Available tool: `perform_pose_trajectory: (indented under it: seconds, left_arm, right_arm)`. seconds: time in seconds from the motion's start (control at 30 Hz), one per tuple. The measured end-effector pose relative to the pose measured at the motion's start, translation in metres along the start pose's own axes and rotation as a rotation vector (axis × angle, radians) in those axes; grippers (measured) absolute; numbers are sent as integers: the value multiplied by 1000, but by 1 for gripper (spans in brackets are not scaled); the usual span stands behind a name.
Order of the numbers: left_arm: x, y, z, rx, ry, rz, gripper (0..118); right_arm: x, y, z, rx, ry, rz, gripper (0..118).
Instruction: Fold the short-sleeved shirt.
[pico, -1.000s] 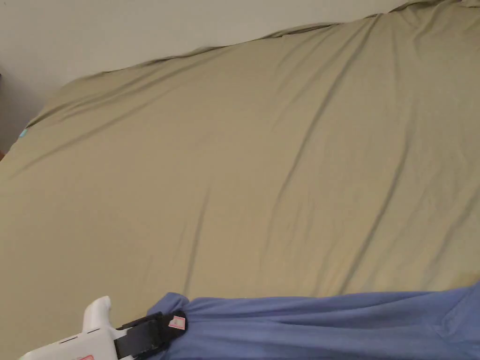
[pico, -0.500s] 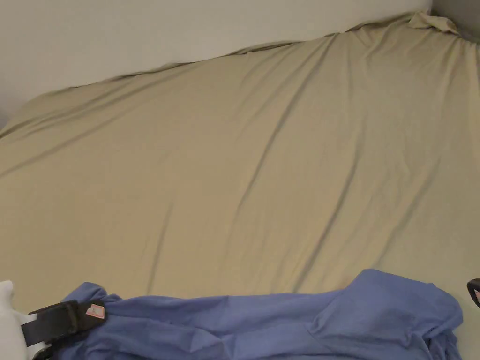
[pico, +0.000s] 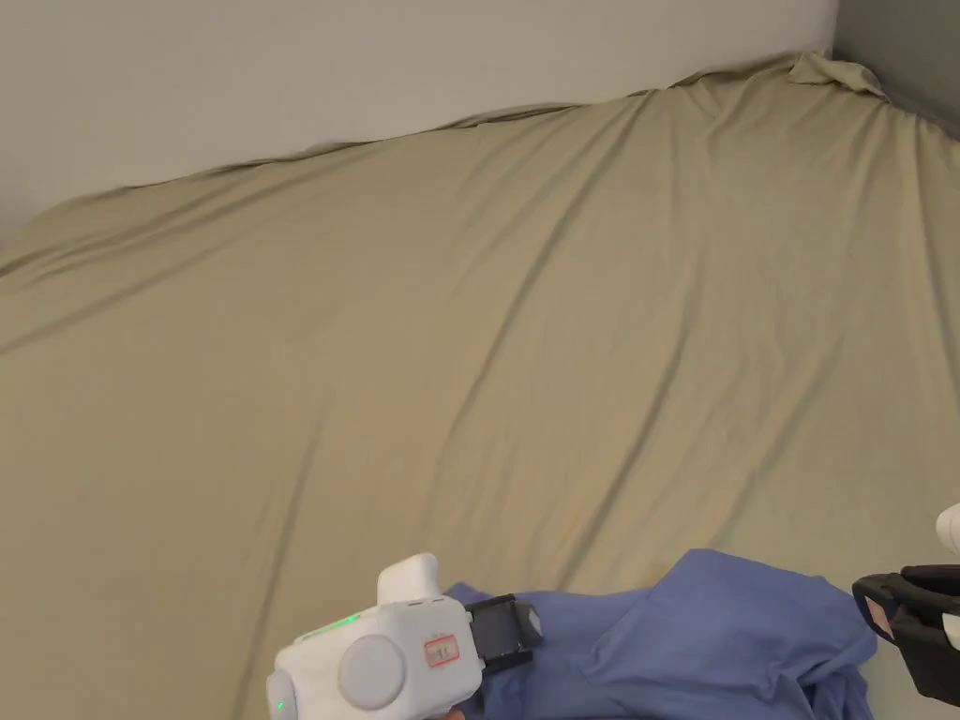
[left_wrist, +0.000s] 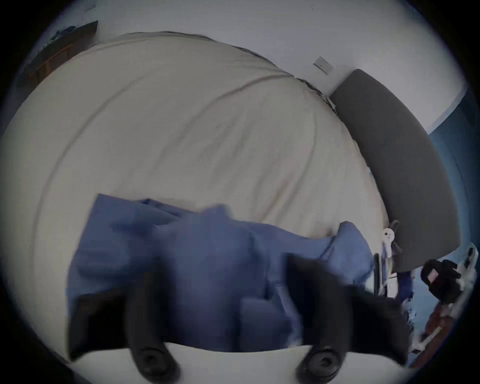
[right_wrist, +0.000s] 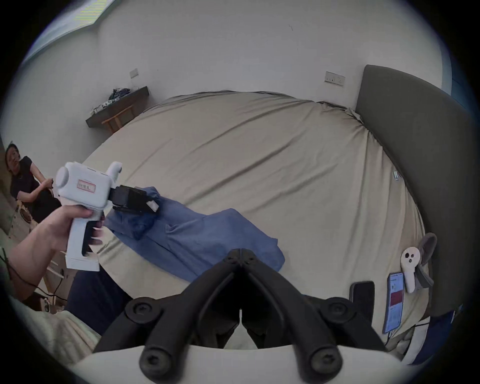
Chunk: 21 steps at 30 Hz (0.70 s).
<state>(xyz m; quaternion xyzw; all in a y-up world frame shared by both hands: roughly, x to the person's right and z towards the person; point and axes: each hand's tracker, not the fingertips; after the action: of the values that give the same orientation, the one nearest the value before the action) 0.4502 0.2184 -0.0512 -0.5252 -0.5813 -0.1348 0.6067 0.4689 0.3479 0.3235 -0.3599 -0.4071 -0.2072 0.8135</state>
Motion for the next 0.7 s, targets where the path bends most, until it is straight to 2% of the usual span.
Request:
perform_pose_trajectory:
  seconds: [0.03, 0.13, 0.2, 0.27, 0.3, 0.33, 0.37, 0.4, 0.5, 0.57, 0.6, 0.7]
  left_arm:
    - [-1, -1, 14, 34, -78, 21, 114]
    - [-17, 3, 66, 127, -162, 47, 116]
    - [-37, 6, 90, 202, -113, 68, 116]
    - [-54, 6, 104, 267, 26, 101, 116]
    - [-60, 8, 102, 263, 99, 120, 110]
    - [-64, 9, 96, 209, 121, 93, 93]
    - [-57, 8, 85, 183, 118, 63, 61]
    - [-48, 3, 70, 144, 123, 14, 17]
    - [-7, -19, 21, 30, 77, -146, 14]
    - [24, -35, -2, 13, 170, -230, 14]
    - [38, -42, -4, 39, 145, -256, 14]
    - [79, -57, -9, -9, -49, -293, 14]
  right_arm:
    - [0, 0, 0, 0, 4, -1, 2]
    - [5, -2, -3, -1, 21, -19, 2]
    - [7, -2, -7, 1, 32, -32, 2]
    - [8, -2, -10, -2, 36, -40, 2]
    - [7, -1, -11, -3, 38, -42, 2]
    - [6, -1, -12, -4, 40, -40, 2]
    - [5, -1, -13, -7, 45, -35, 2]
    - [3, -1, -13, -9, 50, -28, 2]
    - [-3, 0, -12, -9, 59, -10, 2]
    - [-5, 1, -10, -9, 59, -10, 2]
    - [-6, 0, -8, -8, 60, -12, 2]
    - [-7, 0, -4, -8, 70, -11, 2]
